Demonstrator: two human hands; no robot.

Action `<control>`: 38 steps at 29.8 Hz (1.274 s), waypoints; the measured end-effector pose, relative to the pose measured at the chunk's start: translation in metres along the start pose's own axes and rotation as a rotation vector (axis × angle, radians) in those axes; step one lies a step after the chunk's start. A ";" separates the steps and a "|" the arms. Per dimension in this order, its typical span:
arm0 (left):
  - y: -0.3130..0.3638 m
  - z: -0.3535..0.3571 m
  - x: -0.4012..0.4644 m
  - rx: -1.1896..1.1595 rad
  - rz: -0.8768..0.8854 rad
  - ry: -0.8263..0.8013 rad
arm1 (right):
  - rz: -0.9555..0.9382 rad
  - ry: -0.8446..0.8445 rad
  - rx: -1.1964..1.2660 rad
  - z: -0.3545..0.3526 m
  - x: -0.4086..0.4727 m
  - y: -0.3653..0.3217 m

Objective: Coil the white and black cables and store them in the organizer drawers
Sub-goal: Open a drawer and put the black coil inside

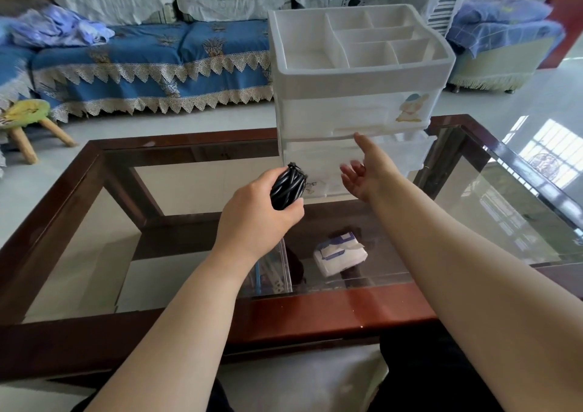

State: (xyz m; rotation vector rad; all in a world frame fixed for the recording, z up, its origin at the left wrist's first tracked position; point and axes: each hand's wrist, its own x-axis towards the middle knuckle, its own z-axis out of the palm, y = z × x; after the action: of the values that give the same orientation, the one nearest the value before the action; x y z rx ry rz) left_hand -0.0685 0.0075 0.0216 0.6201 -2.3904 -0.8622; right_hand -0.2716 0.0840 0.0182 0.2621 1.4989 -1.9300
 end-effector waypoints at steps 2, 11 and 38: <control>-0.001 -0.002 0.001 -0.006 -0.007 0.033 | 0.000 0.010 -0.107 -0.005 -0.002 0.000; -0.002 -0.011 0.003 -0.077 -0.066 0.088 | -1.160 0.153 -1.573 -0.016 -0.033 -0.019; -0.004 -0.059 0.003 -0.757 -0.217 -0.186 | -0.901 -0.823 -1.252 0.025 -0.113 -0.027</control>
State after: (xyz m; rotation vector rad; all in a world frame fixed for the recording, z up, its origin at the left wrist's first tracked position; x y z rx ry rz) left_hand -0.0343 -0.0234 0.0586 0.4979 -1.9278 -1.8511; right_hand -0.1967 0.1075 0.1074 -1.7295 1.9545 -0.9234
